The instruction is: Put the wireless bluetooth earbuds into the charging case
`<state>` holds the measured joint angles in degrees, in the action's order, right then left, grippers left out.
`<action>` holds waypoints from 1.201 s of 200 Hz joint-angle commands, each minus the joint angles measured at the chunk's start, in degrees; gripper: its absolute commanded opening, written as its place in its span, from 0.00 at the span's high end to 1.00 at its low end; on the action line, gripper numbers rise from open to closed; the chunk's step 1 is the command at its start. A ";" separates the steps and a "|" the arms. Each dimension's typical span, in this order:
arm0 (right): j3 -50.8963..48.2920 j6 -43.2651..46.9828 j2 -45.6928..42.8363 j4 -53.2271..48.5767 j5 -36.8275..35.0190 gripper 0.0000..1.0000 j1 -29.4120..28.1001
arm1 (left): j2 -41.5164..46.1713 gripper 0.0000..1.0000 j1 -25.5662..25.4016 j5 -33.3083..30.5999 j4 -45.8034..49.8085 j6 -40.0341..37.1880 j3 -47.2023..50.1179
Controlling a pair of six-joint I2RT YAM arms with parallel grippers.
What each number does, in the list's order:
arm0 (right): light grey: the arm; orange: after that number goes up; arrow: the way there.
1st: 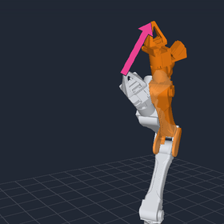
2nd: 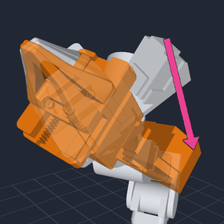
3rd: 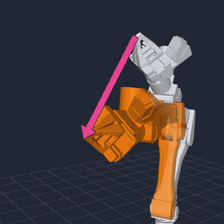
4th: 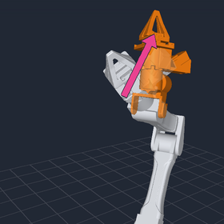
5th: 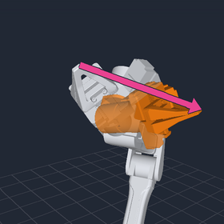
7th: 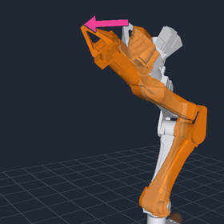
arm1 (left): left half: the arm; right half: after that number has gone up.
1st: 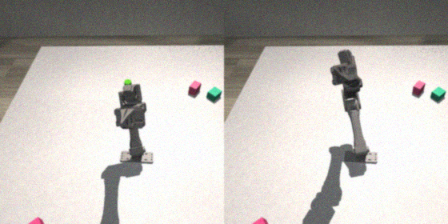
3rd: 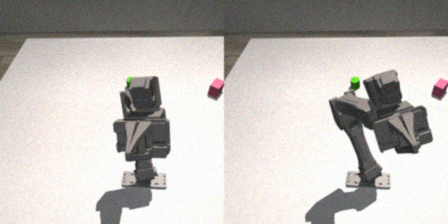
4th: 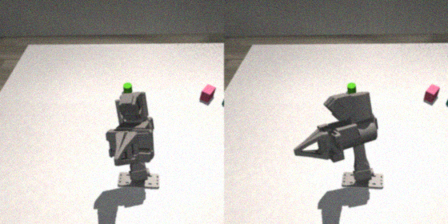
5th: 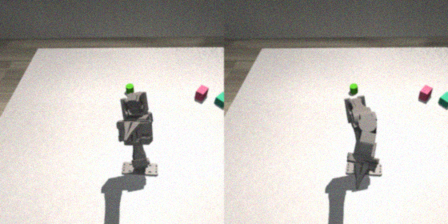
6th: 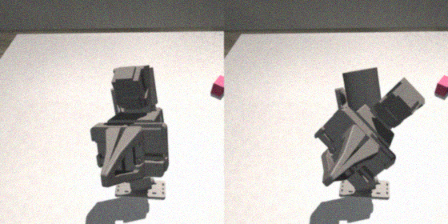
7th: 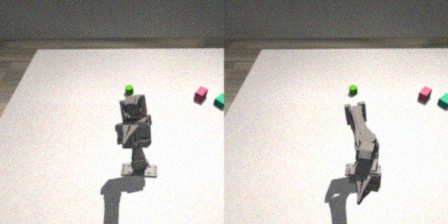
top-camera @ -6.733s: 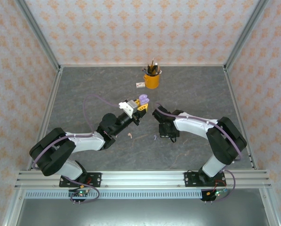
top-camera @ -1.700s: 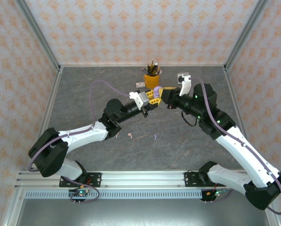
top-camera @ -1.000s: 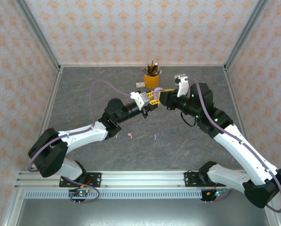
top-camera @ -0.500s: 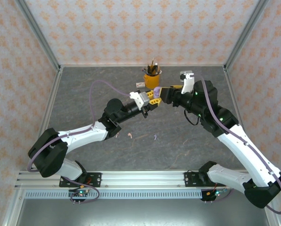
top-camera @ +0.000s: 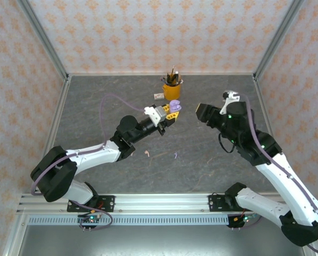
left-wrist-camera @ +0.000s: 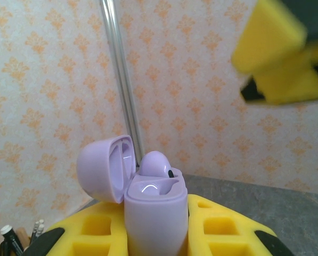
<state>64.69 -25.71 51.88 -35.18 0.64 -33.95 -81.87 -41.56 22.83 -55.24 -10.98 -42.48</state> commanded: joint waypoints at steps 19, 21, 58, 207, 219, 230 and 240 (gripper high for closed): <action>-10.32 -11.16 7.48 -1.67 3.93 0.40 -0.42 | 5.28 1.00 1.21 -2.26 -3.52 -0.14 1.69; -10.66 -11.37 7.89 -1.45 3.99 0.41 -0.59 | 5.46 1.00 1.22 -2.31 -3.48 -0.17 1.76; -14.38 -7.25 15.59 0.73 5.59 0.43 -2.85 | 7.76 1.00 1.92 -2.22 -3.04 0.17 2.84; -14.50 0.03 40.17 12.42 14.13 0.51 -6.55 | 8.48 1.00 2.71 -1.56 -3.47 0.96 4.47; -14.32 0.33 40.74 12.24 14.12 0.51 -6.69 | 8.38 1.00 2.80 -1.51 -3.47 1.13 4.37; -14.16 0.45 41.17 12.24 14.30 0.52 -6.82 | 8.34 1.00 2.76 -1.47 -3.47 1.14 4.34; -14.06 0.58 41.50 12.16 14.43 0.53 -6.89 | 8.25 1.00 2.80 -1.43 -3.47 1.14 4.35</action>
<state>49.43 -26.48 92.38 -22.68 15.53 -40.27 -74.61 -39.31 21.61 -55.61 -10.39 -38.72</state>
